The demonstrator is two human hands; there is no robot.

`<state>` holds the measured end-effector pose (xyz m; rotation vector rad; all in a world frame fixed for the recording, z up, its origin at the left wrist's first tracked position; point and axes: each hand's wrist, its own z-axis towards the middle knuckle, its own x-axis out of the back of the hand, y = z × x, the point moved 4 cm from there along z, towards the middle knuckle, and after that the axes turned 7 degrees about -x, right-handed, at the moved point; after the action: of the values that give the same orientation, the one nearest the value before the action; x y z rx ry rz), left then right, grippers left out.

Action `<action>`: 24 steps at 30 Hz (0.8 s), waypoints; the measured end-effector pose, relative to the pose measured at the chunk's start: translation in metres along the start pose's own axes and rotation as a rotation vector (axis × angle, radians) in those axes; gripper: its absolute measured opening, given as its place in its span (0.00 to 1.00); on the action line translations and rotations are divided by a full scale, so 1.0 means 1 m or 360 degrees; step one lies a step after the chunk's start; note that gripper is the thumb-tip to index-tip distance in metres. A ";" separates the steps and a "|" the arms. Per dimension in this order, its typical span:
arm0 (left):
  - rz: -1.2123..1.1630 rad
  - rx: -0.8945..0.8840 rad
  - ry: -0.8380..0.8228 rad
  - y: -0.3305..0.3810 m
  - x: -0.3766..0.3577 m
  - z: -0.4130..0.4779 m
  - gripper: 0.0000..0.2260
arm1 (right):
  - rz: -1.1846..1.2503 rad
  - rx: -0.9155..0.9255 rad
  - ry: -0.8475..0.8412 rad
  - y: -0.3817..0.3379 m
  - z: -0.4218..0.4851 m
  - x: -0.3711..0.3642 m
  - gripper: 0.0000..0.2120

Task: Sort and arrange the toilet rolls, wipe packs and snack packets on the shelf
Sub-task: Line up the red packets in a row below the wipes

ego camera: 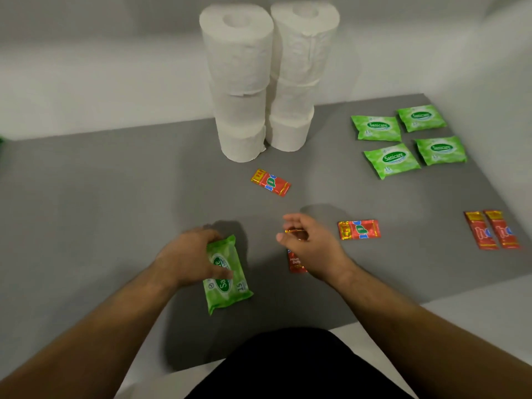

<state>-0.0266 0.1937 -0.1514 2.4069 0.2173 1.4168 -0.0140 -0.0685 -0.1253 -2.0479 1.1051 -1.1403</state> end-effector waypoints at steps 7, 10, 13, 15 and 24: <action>-0.0018 0.0037 -0.0072 0.009 -0.001 0.005 0.32 | -0.0011 -0.0057 0.0004 0.005 -0.012 0.014 0.24; -0.0261 -0.0031 -0.0102 0.013 0.003 0.012 0.25 | 0.0018 -0.0070 0.0025 0.008 -0.018 0.025 0.23; -0.0411 -0.0174 -0.0103 0.029 0.014 0.019 0.22 | -0.0009 -0.0009 0.0088 0.011 -0.024 0.044 0.23; -0.0536 -0.0286 -0.0071 0.051 0.026 0.023 0.20 | -0.0018 0.0055 0.0111 0.011 -0.027 0.058 0.22; -0.1013 -0.0739 0.0064 0.203 0.069 0.078 0.27 | 0.0133 0.0410 0.0168 0.001 -0.026 0.142 0.15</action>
<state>0.0672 0.0089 -0.0554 1.7162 0.5405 1.0675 0.0066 -0.1925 -0.0538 -1.7466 1.0243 -1.2881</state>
